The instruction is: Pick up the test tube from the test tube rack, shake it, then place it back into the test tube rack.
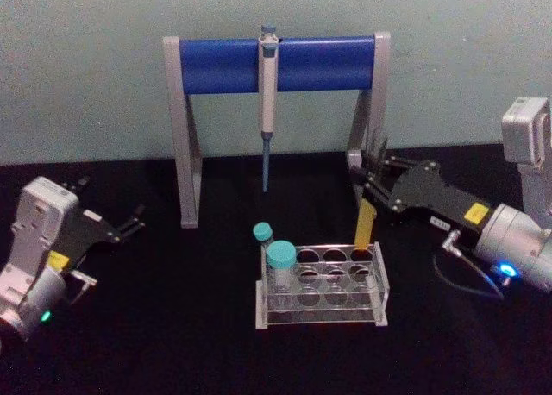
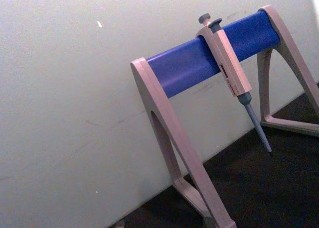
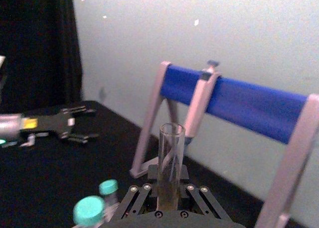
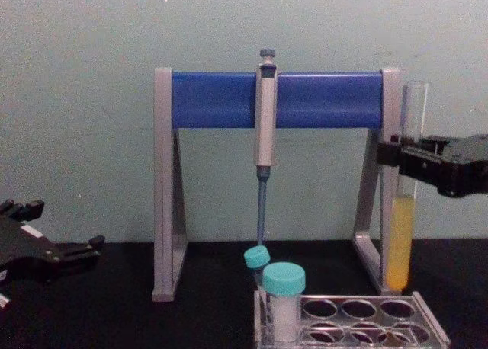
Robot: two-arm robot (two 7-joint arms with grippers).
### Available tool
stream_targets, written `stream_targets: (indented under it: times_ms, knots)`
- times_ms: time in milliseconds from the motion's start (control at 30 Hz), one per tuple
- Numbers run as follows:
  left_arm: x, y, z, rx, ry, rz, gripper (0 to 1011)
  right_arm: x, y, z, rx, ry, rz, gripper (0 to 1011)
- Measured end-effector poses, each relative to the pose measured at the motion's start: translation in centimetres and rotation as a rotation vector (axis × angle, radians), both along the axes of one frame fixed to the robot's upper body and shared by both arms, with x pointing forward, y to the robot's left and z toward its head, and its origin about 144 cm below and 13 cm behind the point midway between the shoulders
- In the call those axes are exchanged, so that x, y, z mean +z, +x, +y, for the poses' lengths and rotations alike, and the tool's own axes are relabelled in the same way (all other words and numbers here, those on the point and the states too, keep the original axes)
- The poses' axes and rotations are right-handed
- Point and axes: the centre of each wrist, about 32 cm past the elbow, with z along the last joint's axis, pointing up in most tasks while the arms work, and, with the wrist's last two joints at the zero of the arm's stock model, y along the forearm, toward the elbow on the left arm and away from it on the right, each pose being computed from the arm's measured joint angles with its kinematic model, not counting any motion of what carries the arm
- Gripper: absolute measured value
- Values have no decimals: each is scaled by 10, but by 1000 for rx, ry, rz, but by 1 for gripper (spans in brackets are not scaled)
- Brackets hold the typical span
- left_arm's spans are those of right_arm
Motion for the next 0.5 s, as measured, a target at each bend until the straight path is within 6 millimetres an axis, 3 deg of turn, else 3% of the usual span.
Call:
stream_targets:
  times_ms: [233,500]
  knots:
    - [0,0,0,0,0,0,1010,-1,-7,5,81,20,57,232]
    - [0,0,0,0,0,0,1010,-6,9,20,143,65,54,232]
